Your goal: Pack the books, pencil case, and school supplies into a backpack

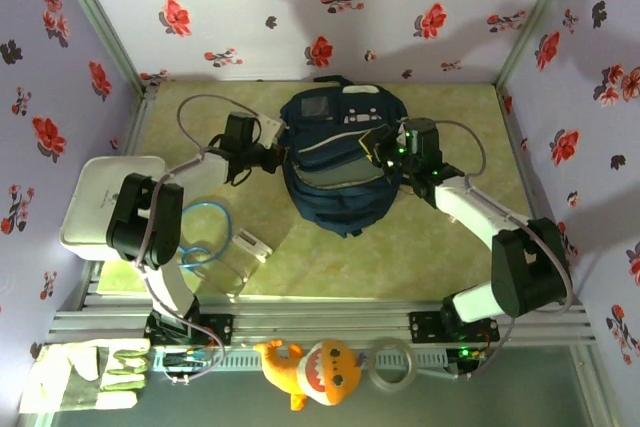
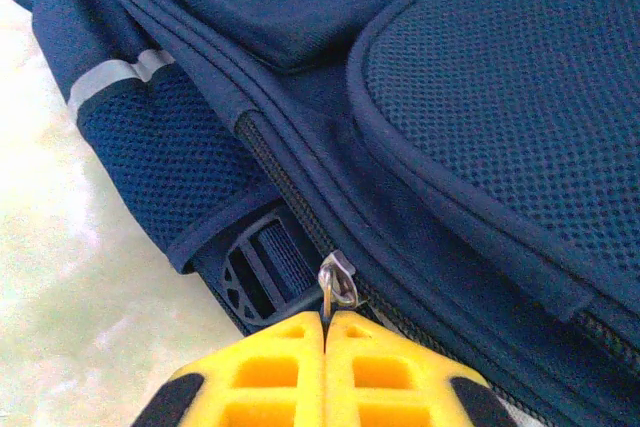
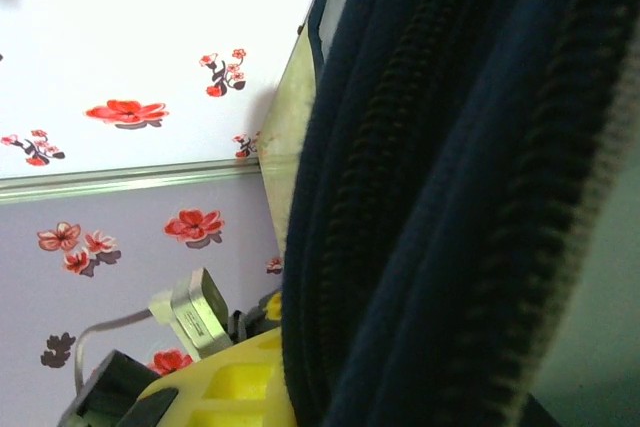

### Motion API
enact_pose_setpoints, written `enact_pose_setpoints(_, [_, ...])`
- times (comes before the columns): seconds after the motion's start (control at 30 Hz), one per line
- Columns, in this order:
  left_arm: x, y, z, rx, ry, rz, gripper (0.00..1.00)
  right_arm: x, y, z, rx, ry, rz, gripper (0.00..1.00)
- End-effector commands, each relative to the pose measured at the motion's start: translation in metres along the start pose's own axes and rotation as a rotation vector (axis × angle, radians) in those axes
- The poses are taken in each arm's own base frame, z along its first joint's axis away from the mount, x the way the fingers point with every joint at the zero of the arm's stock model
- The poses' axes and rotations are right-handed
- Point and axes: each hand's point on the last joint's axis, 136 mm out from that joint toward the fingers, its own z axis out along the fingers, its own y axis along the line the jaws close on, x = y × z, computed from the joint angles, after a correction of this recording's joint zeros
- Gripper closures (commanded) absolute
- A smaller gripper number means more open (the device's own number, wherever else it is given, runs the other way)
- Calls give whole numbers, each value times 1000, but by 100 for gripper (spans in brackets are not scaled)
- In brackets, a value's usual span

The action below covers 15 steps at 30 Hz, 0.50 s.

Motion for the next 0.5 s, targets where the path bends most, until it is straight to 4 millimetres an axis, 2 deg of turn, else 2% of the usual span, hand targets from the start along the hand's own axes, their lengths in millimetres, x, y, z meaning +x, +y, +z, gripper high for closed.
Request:
enact_pose_setpoints(0.0, [-14, 31, -5, -71, -25, -47, 100, -2, 27, 6, -83, 40, -85, 88])
enact_pose_setpoints(0.17, [-11, 49, -17, -120, -44, -123, 100, 4, 26, 28, -96, 79, -88, 87])
enact_pose_setpoints(0.27, [-5, 70, -24, -197, -38, -167, 100, 12, 28, 46, -98, 112, -94, 87])
enact_pose_setpoints(0.37, [3, 90, -31, -262, -10, -248, 86, 19, 27, 62, -96, 142, -91, 79])
enact_pose_setpoints(0.47, [5, 102, -43, -322, -9, -322, 64, 19, 12, 62, -12, 162, -155, 60])
